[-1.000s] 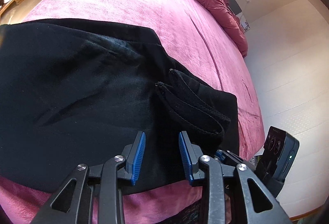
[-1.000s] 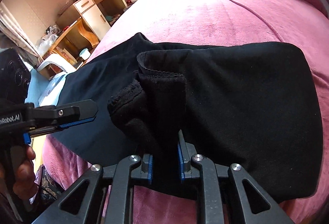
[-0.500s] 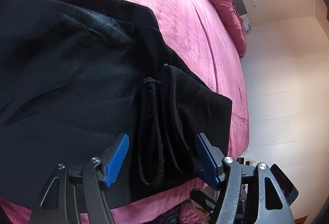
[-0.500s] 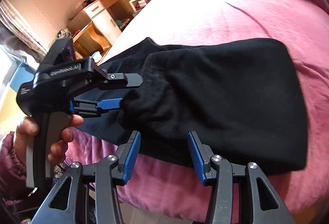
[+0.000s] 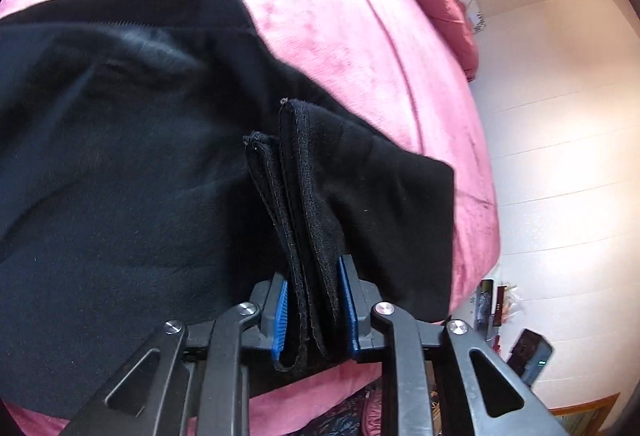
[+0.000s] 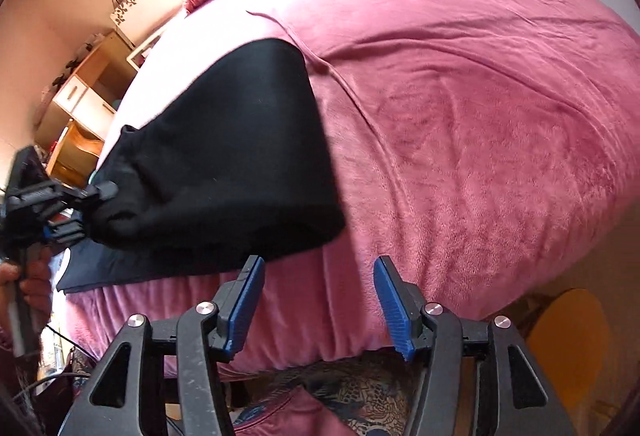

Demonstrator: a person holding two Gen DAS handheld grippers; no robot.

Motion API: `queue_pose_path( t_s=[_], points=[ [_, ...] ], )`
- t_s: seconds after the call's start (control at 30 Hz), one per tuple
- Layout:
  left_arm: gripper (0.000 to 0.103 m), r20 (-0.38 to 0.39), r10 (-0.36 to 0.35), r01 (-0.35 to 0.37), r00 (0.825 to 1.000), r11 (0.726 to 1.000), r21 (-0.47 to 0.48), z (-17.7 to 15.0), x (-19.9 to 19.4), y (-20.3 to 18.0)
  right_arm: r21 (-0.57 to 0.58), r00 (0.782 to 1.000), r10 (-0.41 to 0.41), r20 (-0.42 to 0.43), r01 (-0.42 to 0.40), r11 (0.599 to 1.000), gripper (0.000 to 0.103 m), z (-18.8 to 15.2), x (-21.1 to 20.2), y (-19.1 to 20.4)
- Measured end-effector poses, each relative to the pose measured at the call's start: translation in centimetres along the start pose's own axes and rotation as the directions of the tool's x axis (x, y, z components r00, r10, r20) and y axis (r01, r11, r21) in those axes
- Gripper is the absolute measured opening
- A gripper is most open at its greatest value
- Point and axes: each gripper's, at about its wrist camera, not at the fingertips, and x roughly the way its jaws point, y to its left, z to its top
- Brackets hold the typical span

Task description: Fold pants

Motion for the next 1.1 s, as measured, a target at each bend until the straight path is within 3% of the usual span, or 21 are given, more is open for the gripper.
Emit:
queue_pose_path(
  t_s=[0.2,0.37,0.5,0.63,0.73,1.1],
  points=[
    [0.019,0.081,-0.172,0.170,0.982,0.985,0.032,0.4,-3.7,-1.7,-0.090,0.996,-0.078,0.035,0.081,0.993,0.065,0.6,1.6,2.2],
    [0.017,0.114,-0.237,0.228,0.965,0.970,0.089,0.2,-5.4,-3.5,-0.076,0.989,-0.110,0.103,0.118,0.990,0.064,1.6,2.5,2.7],
    [0.017,0.132,-0.187,0.176,0.973,0.980,0.092,-0.4,-5.4,-2.5,0.047,0.991,-0.100,0.086,0.097,0.994,0.049,2.4,3.7,1.1],
    [0.017,0.101,-0.026,0.018,0.995,0.997,0.074,-1.3,-3.8,0.1,0.114,0.996,-0.078,0.048,0.073,0.991,0.049,2.4,5.4,0.1],
    [0.016,0.074,0.087,-0.092,0.993,0.993,0.068,-2.3,-2.6,2.6,0.083,0.993,-0.106,0.044,0.102,0.991,0.050,2.6,5.7,0.8],
    [0.041,0.116,0.039,-0.038,0.992,0.999,-0.010,-2.6,-3.6,4.5,0.102,0.994,-0.091,0.068,0.084,0.991,0.056,1.8,5.5,1.2]
  ],
)
